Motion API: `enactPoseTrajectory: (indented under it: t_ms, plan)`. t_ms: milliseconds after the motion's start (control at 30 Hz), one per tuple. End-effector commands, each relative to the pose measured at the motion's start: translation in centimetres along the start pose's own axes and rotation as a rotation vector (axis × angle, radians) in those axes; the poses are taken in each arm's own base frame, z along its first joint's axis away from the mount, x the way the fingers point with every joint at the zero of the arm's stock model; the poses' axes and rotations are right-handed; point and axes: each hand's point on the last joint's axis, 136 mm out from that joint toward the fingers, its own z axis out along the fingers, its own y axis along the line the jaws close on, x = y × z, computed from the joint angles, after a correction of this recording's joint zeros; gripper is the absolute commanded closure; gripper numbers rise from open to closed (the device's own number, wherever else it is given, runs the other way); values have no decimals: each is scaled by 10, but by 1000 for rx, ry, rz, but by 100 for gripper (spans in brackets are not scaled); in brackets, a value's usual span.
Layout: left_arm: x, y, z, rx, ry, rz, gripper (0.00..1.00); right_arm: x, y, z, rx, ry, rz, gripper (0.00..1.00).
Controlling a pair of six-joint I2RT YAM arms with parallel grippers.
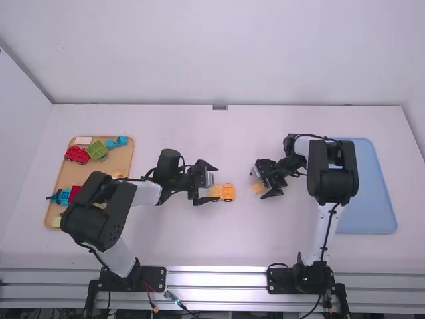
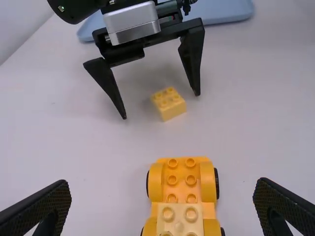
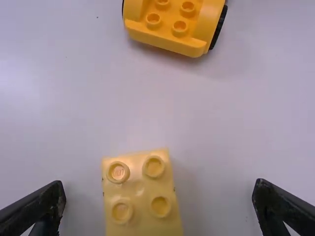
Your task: Assemble lego blocks to make yellow taxi
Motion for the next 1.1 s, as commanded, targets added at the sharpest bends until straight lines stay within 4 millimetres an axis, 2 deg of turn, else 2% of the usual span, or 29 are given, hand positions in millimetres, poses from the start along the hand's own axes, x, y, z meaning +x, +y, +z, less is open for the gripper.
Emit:
enactPoseTrajectory:
  t_ms: [0, 33, 67, 200, 467, 667, 900, 1067]
  plan:
    - [-4, 3, 0, 3, -12, 7, 1, 1, 6, 4, -12, -20, 32, 3]
    - [-3, 3, 0, 2, -12, 7, 1, 1, 6, 4, -12, -21, 31, 5]
    - [-3, 4, -1, -3, -11, 6, 1, 0, 7, 4, -15, -21, 33, 13]
    - [-4, 3, 1, 2, -14, 11, 1, 1, 8, 6, -14, -22, 33, 22]
    - [-4, 3, 1, 3, -14, 10, 1, -2, 6, 20, 22, -50, 37, 25]
    - [-3, 4, 0, -2, -12, 8, 1, -5, 4, 14, 63, -108, 58, 28]
    - [-4, 3, 1, 2, -13, 10, 1, -3, 9, 7, 65, -121, 52, 22]
    - [-5, 4, 1, -1, -17, 8, 1, -3, 9, 7, 64, -121, 53, 28]
